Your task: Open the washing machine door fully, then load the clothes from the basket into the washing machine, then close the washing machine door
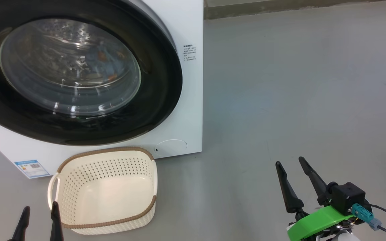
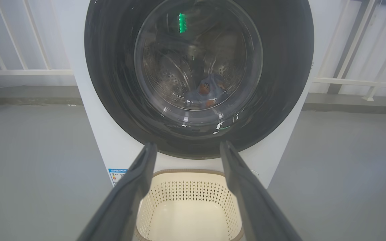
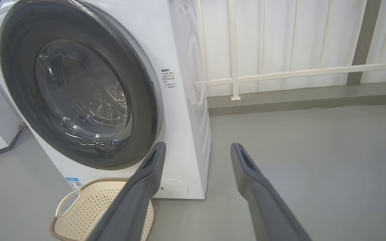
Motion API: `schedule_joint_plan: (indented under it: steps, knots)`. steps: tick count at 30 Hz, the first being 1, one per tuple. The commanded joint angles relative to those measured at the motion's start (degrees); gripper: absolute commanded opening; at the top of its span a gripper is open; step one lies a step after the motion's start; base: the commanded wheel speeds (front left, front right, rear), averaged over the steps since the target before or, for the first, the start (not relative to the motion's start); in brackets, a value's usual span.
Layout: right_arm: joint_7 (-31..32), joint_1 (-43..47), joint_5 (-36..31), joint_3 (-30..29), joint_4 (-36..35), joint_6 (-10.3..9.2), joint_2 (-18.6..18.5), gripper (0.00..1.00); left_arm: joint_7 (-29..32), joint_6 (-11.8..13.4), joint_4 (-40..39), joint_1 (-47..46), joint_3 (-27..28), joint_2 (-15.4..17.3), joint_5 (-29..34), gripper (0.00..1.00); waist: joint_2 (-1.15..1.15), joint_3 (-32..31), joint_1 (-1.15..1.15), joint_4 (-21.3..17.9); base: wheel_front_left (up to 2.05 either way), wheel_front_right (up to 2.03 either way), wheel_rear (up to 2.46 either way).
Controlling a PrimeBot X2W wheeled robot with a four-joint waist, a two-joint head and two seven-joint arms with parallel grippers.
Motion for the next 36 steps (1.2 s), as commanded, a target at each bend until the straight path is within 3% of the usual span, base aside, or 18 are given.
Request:
schedule_joint_plan:
  steps: [1, 36]
  knots:
    - [-0.3, -0.4, -0.3, 0.9, -1.5, -0.08, 0.3, 1.0, -0.4, 0.3, -1.3, -0.9, 2.1, 0.6, 0.8, 1.0, 0.0, -0.2, 0.0, 0.2, 0.0, 0.0, 0.0]
    - [-0.3, -0.3, 0.1, 0.5, -1.2, -0.08, 0.3, 1.0, -0.4, 1.0, -0.3, -0.9, 2.3, 0.2, 0.6, 1.0, 0.0, -0.3, 0.0, 2.9, 0.0, 0.0, 0.0]
